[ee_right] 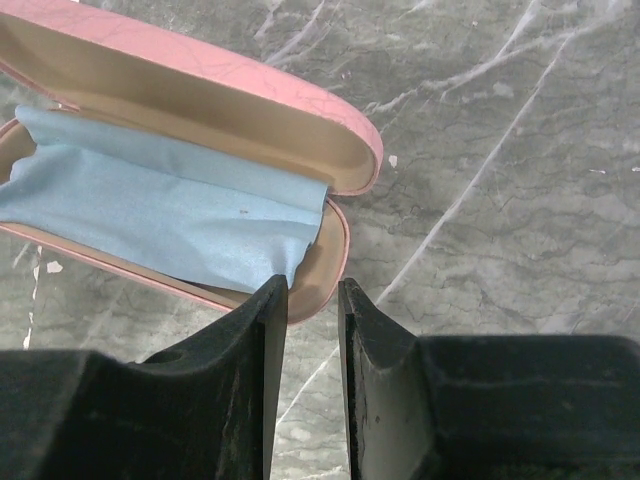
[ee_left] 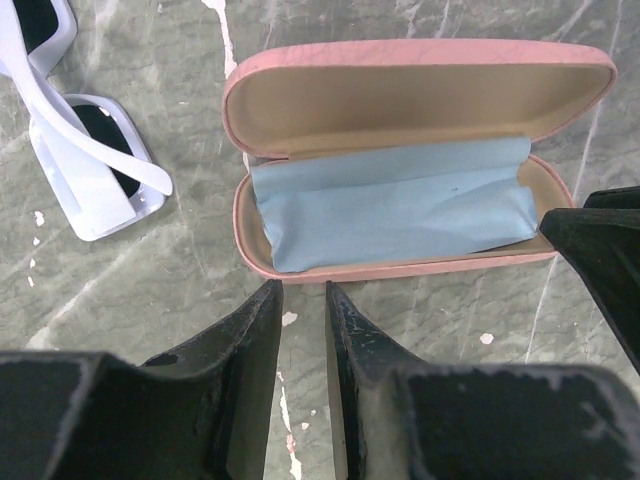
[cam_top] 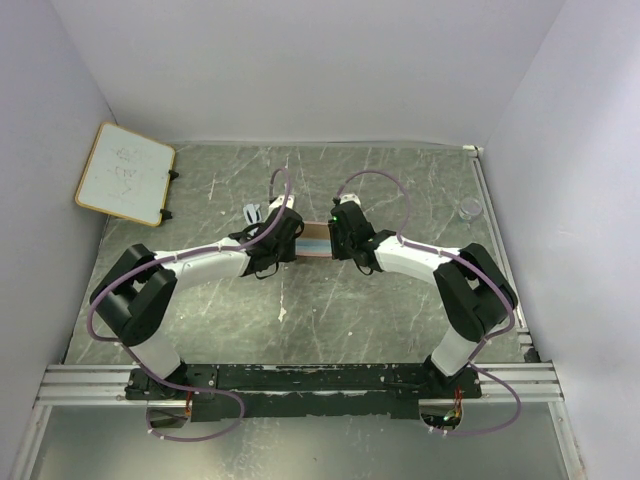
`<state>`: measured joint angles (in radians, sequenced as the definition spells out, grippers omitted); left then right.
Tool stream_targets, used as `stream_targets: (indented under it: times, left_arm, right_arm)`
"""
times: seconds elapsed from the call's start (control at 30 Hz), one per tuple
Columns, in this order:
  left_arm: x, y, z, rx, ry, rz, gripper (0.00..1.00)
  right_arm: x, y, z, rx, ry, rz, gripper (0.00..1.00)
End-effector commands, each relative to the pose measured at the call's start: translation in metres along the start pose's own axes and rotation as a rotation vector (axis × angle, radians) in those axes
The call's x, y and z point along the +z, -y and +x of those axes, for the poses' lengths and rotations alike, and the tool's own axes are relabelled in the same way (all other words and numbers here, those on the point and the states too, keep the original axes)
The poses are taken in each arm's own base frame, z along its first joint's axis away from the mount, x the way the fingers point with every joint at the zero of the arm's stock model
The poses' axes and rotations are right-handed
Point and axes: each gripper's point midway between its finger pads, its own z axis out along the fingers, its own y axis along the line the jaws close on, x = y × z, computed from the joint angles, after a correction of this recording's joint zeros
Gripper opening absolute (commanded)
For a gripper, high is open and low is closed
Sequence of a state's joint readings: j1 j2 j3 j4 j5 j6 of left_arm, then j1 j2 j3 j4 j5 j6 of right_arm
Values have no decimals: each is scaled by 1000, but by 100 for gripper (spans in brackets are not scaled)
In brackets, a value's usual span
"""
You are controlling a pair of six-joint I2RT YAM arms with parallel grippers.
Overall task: Organize the sunglasses
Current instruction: Place the glasses cleaning cloth in the sunglasses case.
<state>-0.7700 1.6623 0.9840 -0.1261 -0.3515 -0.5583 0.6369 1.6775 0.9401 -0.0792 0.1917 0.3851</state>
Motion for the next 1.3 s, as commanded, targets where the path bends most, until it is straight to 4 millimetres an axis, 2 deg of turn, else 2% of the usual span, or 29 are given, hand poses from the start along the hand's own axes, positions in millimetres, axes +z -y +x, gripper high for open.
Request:
stream_targets:
  times: [0.0,0.27,0.6,0.83,1.1,1.27]
  left_arm:
    - [-10,5,-16,11,39,1,35]
    - [-19,6,-27,15,62,0,35]
    - [-36,-6,-48,25,130,-50,36]
    - [-55,-11,-70,4,193,-59,36]
    - [-75,-26,-115,-42,295,-40,37]
    - [-78,-32,-136,-41,331,-79,37]
  right_arm:
    - [-7,-2,-14,8,46,-4,27]
    - [-10,-2,-19,9,62,-3,28]
    - [-14,-2,-24,11,80,-4,28]
    - [-25,-5,-39,26,130,-21,28]
    - [-41,-14,-55,53,199,-54,28]
    - [-52,-15,-57,72,234,-72,28]
